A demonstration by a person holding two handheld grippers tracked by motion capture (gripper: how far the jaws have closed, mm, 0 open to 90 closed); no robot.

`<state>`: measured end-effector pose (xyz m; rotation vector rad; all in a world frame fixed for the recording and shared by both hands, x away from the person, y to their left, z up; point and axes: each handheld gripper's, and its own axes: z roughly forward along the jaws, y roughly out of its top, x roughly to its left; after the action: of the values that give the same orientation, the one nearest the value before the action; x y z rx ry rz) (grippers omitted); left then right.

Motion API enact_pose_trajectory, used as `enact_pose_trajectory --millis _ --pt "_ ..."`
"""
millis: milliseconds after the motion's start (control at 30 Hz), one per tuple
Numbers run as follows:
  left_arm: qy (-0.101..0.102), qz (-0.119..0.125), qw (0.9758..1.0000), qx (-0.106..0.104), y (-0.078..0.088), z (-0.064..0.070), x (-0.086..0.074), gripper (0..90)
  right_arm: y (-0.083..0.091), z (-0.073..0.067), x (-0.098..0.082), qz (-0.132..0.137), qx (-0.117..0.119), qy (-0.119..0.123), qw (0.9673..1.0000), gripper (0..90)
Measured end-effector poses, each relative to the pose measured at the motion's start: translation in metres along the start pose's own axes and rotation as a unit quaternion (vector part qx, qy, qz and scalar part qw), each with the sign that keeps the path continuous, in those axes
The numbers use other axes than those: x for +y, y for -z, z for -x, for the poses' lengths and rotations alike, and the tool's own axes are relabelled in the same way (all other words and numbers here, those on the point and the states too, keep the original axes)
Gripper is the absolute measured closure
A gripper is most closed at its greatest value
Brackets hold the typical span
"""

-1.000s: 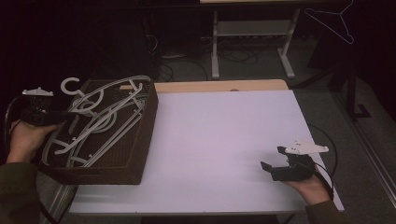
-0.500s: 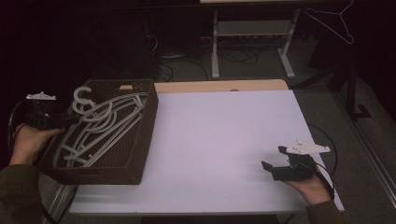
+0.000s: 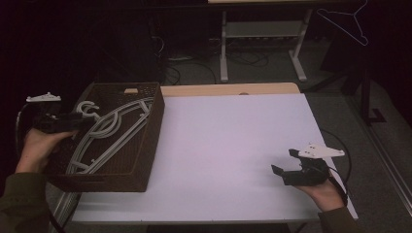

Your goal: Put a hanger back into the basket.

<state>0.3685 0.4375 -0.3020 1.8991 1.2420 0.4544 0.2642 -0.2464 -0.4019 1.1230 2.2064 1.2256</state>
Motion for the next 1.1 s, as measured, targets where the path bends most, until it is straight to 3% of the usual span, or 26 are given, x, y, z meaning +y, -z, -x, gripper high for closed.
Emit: enact_pose_trajectory --millis 267,567,767,1000,1100 --pt "-0.025 0.019 0.9984 -0.048 -0.011 0.036 0.009 25.3 0.003 0.0 0.007 0.015 0.009 -0.004 0.9998 13.6" --pt "-0.049 0.056 0.9934 -0.087 -0.023 0.079 0.014 14.3 0.005 0.0 0.021 0.04 0.024 -0.006 0.9989 13.6" --pt "-0.061 0.083 0.9876 -0.118 -0.033 0.109 0.011 12.0 0.008 -0.001 0.032 0.06 0.034 -0.001 0.9977 13.0" --pt "-0.064 0.11 0.9786 -0.162 -0.043 0.141 0.006 7.0 0.008 -0.004 0.049 0.086 0.046 0.01 0.9952 7.2" --pt "-0.076 0.119 0.9752 -0.17 -0.046 0.154 0.003 6.2 0.007 -0.006 0.055 0.098 0.048 0.013 0.9939 3.8"
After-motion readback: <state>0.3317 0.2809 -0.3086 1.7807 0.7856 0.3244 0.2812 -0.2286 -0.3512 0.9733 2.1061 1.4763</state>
